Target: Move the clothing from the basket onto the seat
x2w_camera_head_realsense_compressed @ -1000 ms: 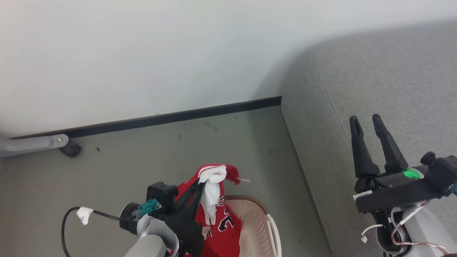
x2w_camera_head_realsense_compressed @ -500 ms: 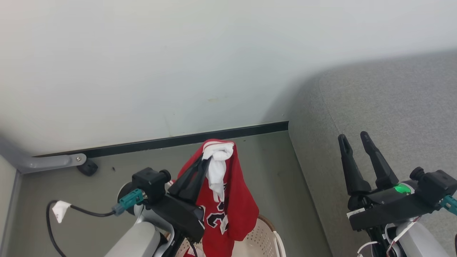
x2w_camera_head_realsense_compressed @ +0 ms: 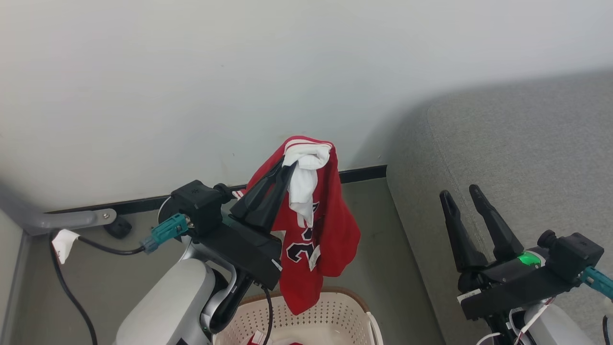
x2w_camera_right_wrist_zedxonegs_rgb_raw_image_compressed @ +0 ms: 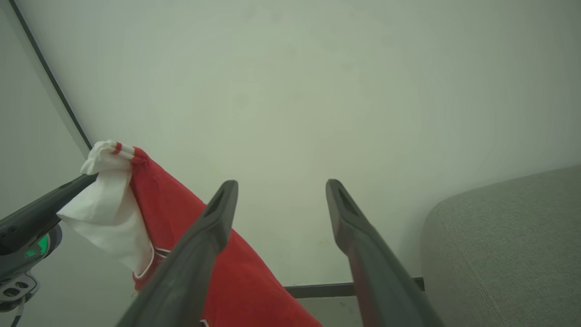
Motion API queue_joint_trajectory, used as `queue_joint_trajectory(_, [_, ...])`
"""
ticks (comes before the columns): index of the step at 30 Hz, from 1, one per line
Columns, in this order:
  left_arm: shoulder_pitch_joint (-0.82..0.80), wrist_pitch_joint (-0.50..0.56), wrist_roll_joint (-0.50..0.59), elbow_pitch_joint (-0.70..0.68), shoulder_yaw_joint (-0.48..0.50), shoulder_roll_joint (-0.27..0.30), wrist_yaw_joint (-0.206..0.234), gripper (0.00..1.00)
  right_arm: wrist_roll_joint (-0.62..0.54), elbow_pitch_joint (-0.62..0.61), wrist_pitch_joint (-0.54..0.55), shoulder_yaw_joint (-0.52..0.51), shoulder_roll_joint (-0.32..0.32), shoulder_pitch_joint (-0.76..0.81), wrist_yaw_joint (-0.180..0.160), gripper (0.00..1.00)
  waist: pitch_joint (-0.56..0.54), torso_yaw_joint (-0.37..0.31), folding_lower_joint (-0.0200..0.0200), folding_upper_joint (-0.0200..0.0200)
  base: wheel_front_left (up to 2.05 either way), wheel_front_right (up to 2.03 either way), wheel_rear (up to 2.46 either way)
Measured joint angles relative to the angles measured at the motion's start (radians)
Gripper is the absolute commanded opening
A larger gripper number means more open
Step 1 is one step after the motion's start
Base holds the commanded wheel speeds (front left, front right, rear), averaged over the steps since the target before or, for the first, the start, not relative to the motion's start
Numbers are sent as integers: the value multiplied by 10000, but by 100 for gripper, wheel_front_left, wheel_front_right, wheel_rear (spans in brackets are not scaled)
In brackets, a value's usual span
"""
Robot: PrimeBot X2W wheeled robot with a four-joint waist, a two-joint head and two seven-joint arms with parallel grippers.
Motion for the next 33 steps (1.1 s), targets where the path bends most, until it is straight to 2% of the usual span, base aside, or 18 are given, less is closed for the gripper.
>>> queue_joint_trajectory(8, [-3, 324, -276, -211, -67, -46, 0, 0, -13, 63, 2, 880, -205, -51, 0, 100, 31, -2, 0, 0, 0, 0, 0])
queue_joint_trajectory(13, [-33, 499, -309, -355, -184, -190, 0, 0, -309, 364, 6, 1948, -328, -523, 0, 100, 88, 54, 0, 0, 0, 0, 0])
queue_joint_trajectory(22, [-402, 752, -343, -431, -362, -343, 0, 0, -951, 1350, 92, 3379, -518, -1584, 8, 100, 111, 331, 0, 0, 0, 0, 0])
queue_joint_trajectory(25, [-402, 807, -355, -466, -380, -357, 0, 0, -1028, 1666, 90, 3910, -401, -2014, 8, 100, 94, 416, -1, -1, 0, 0, 0])
queue_joint_trajectory(33, [-559, 924, -445, -506, -652, -602, 0, 0, -1461, 2871, 88, 4257, -173, -2755, 10, 100, 64, 675, -1, -1, 0, 0, 0])
